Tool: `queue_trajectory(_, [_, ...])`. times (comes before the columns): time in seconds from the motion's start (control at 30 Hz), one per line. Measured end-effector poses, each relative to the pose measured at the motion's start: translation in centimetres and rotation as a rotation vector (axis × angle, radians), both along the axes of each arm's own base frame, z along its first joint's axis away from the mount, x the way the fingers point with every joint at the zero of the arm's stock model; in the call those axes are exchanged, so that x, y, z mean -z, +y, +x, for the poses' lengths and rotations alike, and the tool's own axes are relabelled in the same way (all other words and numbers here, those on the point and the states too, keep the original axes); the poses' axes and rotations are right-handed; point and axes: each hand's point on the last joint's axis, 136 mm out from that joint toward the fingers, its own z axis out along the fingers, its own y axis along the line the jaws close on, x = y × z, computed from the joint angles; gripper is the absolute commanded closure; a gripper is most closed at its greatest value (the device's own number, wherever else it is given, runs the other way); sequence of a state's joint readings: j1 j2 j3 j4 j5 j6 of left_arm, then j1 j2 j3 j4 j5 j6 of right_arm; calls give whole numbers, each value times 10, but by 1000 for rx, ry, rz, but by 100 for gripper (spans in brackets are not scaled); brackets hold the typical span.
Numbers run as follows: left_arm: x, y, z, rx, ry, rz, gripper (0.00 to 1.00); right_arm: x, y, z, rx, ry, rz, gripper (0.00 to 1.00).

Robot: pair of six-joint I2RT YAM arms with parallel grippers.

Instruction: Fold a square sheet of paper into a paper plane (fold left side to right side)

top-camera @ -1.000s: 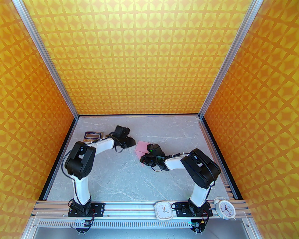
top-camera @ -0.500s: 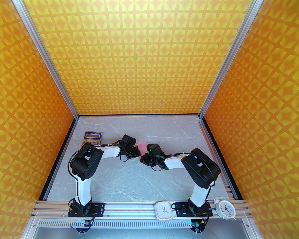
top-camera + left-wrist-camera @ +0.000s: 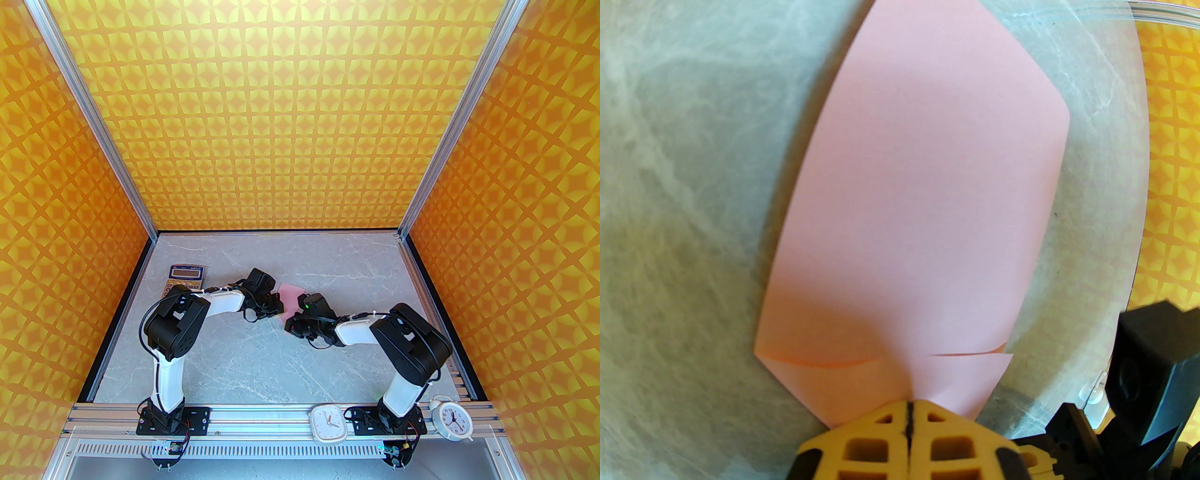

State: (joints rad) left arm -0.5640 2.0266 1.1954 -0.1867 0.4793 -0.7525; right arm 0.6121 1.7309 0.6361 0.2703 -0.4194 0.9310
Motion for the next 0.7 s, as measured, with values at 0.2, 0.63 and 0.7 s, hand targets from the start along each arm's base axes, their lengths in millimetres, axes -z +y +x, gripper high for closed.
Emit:
queue_trajectory(0.2, [0,-1,1,1,2,-1,100,1,-8,-12,-2,-2,7,100])
queue_trajectory(0.63, [-1,-1,1,1,0,-1,100,-3,-15,-32,-40,64,-24,100])
queue_trajectory(0.7, [-1,-1,1,1,0,-1,100,-8,-12,-30,-47,67,-21,100])
